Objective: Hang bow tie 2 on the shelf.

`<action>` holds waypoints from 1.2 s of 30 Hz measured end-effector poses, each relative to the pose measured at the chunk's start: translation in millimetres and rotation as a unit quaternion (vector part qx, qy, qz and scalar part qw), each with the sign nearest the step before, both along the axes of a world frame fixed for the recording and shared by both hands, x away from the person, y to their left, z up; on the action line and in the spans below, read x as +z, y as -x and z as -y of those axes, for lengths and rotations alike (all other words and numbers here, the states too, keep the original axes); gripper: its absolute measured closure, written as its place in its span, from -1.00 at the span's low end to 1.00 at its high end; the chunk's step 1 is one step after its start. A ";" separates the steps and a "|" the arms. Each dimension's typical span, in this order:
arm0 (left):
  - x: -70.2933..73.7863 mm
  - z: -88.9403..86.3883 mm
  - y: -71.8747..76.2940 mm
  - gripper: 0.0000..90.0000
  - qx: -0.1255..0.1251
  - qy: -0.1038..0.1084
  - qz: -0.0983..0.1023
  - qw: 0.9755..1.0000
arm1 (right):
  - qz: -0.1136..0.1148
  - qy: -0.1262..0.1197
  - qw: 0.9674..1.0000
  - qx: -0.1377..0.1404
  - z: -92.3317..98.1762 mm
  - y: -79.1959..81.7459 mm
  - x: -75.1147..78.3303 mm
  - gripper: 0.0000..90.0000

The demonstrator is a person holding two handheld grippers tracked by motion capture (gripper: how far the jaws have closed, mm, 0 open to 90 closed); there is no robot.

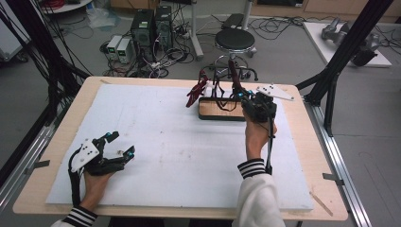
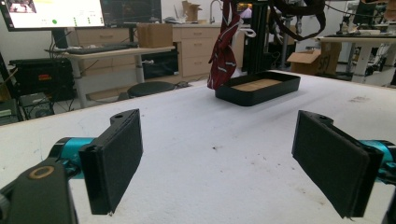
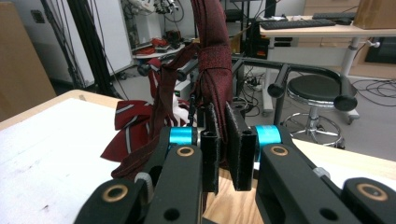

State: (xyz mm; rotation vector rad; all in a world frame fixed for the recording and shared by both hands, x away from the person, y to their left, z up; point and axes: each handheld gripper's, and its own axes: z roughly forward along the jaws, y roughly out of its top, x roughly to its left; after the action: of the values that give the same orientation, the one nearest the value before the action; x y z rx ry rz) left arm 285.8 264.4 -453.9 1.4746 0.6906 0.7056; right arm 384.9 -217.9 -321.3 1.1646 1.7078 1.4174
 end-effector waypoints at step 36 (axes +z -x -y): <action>0.0 -0.2 0.0 -0.63 -0.001 0.000 0.000 1.000 | -0.010 -0.011 0.999 -0.051 -4.5 -27.1 -17.6 0.89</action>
State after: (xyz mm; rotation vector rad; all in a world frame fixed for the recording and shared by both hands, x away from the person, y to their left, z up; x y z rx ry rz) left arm 285.8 264.6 -454.0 1.4738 0.6893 0.7047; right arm 412.0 -213.4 -338.9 1.2637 1.6271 1.3691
